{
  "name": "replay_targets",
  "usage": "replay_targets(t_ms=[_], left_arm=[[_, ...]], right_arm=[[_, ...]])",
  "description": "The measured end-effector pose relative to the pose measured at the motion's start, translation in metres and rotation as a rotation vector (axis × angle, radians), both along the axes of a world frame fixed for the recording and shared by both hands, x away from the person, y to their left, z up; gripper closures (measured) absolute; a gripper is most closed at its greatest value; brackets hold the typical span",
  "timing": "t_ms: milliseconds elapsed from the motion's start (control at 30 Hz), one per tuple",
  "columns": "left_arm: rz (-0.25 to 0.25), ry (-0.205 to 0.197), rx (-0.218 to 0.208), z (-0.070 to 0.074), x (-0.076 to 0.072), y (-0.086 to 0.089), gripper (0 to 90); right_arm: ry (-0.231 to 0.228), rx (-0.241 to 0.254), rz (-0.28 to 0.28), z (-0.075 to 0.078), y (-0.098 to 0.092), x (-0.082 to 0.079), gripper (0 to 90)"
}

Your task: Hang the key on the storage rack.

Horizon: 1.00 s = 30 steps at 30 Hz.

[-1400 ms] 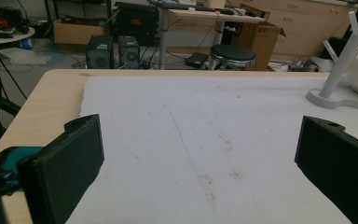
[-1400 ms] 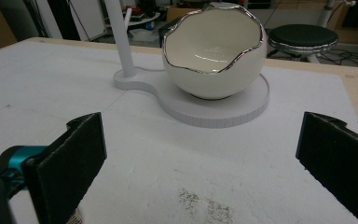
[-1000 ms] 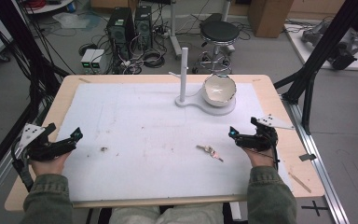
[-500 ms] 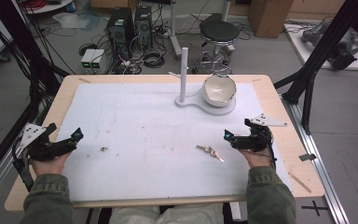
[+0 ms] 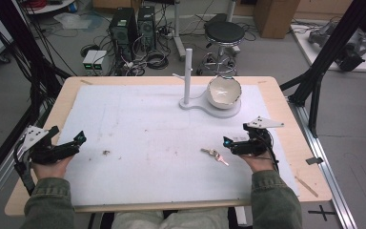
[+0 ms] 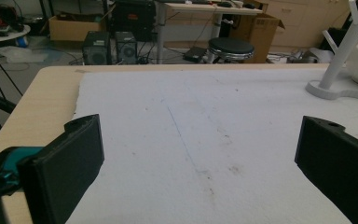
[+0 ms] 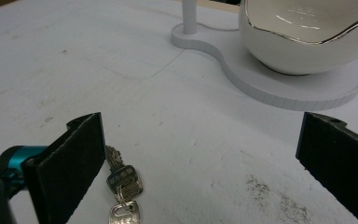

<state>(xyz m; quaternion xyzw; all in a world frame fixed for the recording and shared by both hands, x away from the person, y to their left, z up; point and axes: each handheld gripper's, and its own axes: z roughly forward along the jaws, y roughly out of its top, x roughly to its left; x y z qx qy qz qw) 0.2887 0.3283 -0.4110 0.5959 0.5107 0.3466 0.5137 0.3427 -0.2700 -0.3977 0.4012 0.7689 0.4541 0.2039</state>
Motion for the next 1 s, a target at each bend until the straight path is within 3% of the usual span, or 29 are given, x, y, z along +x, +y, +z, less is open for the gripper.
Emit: replay_targets(t_ms=[400,767,1000], left_arm=[[-0.007,0.004,0.004,0.0,0.001,-0.001,1.7],[-0.008,0.005,0.003,-0.001,0.001,-0.001,1.7],[-0.01,0.007,0.005,-0.001,0.001,-0.001,1.7]], right_arm=[[0.012,-0.037,0.056,-0.001,0.014,0.0,0.6],[0.047,-0.065,0.1,-0.004,0.023,0.001,0.6],[0.075,-0.107,0.14,-0.009,0.032,0.003,0.6]])
